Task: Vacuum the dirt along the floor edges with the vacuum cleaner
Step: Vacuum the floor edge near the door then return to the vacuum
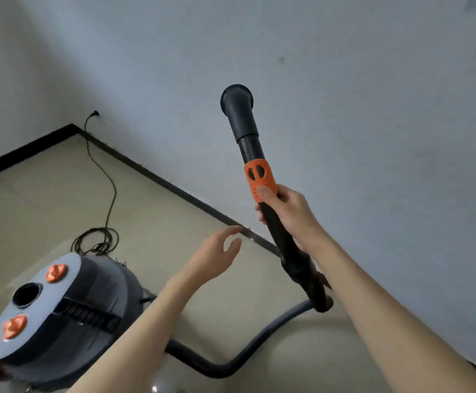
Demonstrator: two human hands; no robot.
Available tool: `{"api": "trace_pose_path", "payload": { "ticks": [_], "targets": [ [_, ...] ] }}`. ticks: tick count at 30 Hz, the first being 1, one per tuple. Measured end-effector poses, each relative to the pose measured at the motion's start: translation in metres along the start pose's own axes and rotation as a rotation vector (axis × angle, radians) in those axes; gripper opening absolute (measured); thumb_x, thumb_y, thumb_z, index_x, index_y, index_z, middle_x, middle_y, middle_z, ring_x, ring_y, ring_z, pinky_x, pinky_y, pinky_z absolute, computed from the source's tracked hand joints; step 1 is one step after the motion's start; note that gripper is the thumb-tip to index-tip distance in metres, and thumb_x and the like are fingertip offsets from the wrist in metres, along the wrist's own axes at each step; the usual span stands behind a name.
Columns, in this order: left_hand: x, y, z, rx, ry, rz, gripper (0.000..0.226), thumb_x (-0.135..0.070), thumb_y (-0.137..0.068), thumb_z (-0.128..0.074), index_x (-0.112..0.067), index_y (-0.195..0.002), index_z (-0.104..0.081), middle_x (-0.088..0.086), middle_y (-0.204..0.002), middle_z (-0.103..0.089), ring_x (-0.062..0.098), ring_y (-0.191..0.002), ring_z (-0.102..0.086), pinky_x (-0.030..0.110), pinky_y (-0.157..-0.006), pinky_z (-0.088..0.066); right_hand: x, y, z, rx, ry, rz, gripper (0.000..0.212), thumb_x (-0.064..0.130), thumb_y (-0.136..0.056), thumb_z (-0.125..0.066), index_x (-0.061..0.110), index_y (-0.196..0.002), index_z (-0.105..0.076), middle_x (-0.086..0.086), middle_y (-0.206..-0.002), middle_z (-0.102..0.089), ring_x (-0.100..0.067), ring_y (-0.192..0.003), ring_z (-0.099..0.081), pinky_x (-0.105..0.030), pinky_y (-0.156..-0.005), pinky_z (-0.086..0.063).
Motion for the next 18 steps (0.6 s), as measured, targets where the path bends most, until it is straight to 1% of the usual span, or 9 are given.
{"api": "trace_pose_path", "payload": {
  "ticks": [2, 4, 7, 9, 12, 14, 16, 18],
  "targets": [
    [-0.068, 0.002, -0.033, 0.098, 0.062, -0.103, 0.035, -0.029, -0.101, -0.043, -0.021, -0.133, -0.052, -0.005, -0.132, -0.056, 0.01, -0.122, -0.052, 0.023, -0.103, -0.037, 0.017, 0.036, 0.059, -0.109, -0.044, 0.035, 0.027, 0.04, -0.093, -0.061, 0.013, -0.089, -0.064, 0.005, -0.068, -0.068, -0.01, -0.061, -0.063, -0.021, -0.062, -0.052],
    [-0.13, 0.012, -0.073, 0.174, 0.105, -0.2, 0.035, -0.033, -0.101, -0.041, -0.021, -0.13, -0.055, -0.006, -0.126, -0.06, 0.009, -0.119, -0.054, 0.026, -0.103, -0.04, 0.028, 0.077, 0.119, -0.213, -0.069, 0.068, 0.027, 0.04, -0.093, -0.06, 0.014, -0.088, -0.064, 0.005, -0.069, -0.068, -0.011, -0.062, -0.063, -0.023, -0.064, -0.053],
    [-0.213, 0.04, -0.145, 0.287, 0.197, -0.285, 0.036, -0.041, -0.1, -0.037, -0.025, -0.127, -0.055, -0.01, -0.118, -0.064, 0.005, -0.114, -0.056, 0.026, -0.1, -0.043, 0.033, 0.147, 0.206, -0.336, -0.082, 0.093, 0.027, 0.041, -0.094, -0.059, 0.015, -0.09, -0.062, 0.006, -0.071, -0.068, -0.011, -0.065, -0.065, -0.03, -0.072, -0.056],
    [-0.263, 0.061, -0.202, 0.37, 0.252, -0.341, 0.032, -0.041, -0.1, -0.037, -0.027, -0.123, -0.055, -0.01, -0.115, -0.065, 0.0, -0.108, -0.059, 0.02, -0.096, -0.045, 0.029, 0.194, 0.263, -0.428, -0.129, 0.103, 0.025, 0.039, -0.095, -0.058, 0.015, -0.092, -0.062, 0.004, -0.074, -0.068, -0.012, -0.068, -0.065, -0.033, -0.077, -0.055],
    [-0.323, 0.088, -0.283, 0.432, 0.27, -0.398, 0.024, -0.039, -0.098, -0.045, -0.028, -0.118, -0.053, -0.015, -0.109, -0.063, 0.002, -0.103, -0.06, 0.018, -0.089, -0.046, 0.015, 0.262, 0.338, -0.548, -0.214, 0.111, 0.022, 0.036, -0.096, -0.057, 0.015, -0.097, -0.062, 0.002, -0.08, -0.068, -0.011, -0.073, -0.066, -0.027, -0.075, -0.053],
    [-0.356, 0.103, -0.33, 0.454, 0.255, -0.431, 0.023, -0.039, -0.096, -0.049, -0.028, -0.116, -0.05, -0.019, -0.105, -0.06, 0.0, -0.099, -0.059, 0.01, -0.079, -0.045, 0.0, 0.304, 0.381, -0.625, -0.263, 0.104, 0.022, 0.035, -0.095, -0.058, 0.015, -0.102, -0.061, 0.001, -0.084, -0.068, -0.01, -0.076, -0.067, -0.024, -0.074, -0.052],
    [-0.383, 0.116, -0.374, 0.483, 0.251, -0.454, 0.023, -0.037, -0.095, -0.052, -0.025, -0.115, -0.049, -0.018, -0.103, -0.058, -0.004, -0.092, -0.057, 0.003, -0.068, -0.044, -0.018, 0.342, 0.419, -0.71, -0.333, 0.11, 0.02, 0.032, -0.096, -0.059, 0.014, -0.104, -0.059, 0.0, -0.084, -0.067, -0.01, -0.076, -0.066, -0.024, -0.075, -0.052],
    [-0.406, 0.126, -0.416, 0.52, 0.239, -0.475, 0.019, -0.036, -0.095, -0.052, -0.024, -0.11, -0.048, -0.016, -0.099, -0.057, -0.004, -0.087, -0.056, 0.001, -0.061, -0.043, -0.036, 0.375, 0.454, -0.795, -0.399, 0.118, 0.016, 0.029, -0.096, -0.059, 0.014, -0.103, -0.058, -0.001, -0.083, -0.066, -0.011, -0.075, -0.066, -0.025, -0.075, -0.051]
  ]
}}
Point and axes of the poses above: each hand's wrist, its own y-axis away from the middle knuckle, its own z-axis out of the back of the hand, x = y × z, the point moved 6 cm from there along -y, towards the middle knuckle
